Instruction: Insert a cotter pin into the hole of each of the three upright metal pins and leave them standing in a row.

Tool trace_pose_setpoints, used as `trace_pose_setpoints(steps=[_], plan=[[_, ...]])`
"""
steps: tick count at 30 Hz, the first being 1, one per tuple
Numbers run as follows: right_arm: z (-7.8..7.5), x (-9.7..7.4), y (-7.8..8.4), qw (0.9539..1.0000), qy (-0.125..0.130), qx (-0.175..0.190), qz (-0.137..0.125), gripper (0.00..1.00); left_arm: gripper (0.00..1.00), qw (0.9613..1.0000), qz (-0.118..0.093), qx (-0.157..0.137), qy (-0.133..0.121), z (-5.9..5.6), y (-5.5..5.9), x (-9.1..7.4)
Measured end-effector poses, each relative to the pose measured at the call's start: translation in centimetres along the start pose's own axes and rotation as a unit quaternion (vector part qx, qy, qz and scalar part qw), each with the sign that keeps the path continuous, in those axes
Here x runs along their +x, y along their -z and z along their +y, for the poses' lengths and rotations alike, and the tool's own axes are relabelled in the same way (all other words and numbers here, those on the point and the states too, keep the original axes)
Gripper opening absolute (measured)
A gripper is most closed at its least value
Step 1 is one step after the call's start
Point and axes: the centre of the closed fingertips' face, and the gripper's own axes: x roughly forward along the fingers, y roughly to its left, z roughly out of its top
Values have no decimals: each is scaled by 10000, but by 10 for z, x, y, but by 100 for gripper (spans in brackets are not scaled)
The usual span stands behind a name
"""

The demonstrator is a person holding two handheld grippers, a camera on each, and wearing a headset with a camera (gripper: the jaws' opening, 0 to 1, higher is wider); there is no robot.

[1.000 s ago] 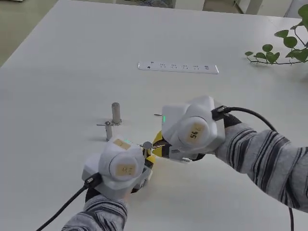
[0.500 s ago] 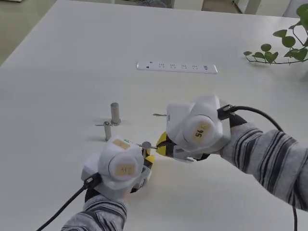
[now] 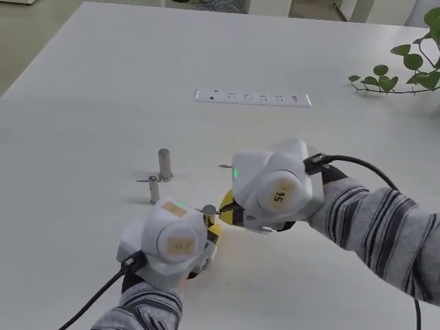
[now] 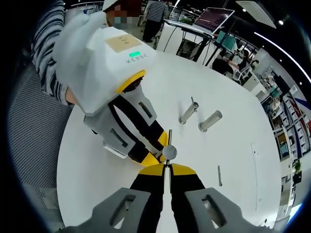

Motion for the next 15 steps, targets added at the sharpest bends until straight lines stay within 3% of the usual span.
trace_pose_setpoints(steps=[2,6,8,12,14,15], plan=[[1,-1,-3,9998,-8,172,-101,0,9,10000,1,-5,-6,0,0,0],[-5,-4,-1,9989,248,352,-168,14,9,10000,-10,65,-21,0,0,0],[-8,-8,1,9964,361,708,-297,18,9,10000,-20,49,-13,0,-1,0],[-9,-15,15,9900,433,1309,-291,20,9,9998,-5,184,33,-1,-2,0],[-13,-20,22,9901,578,1258,-222,19,9,9999,-2,136,56,0,-1,0],[-15,-24,23,9874,653,1413,-278,19,9,9998,8,171,44,1,-2,1]])
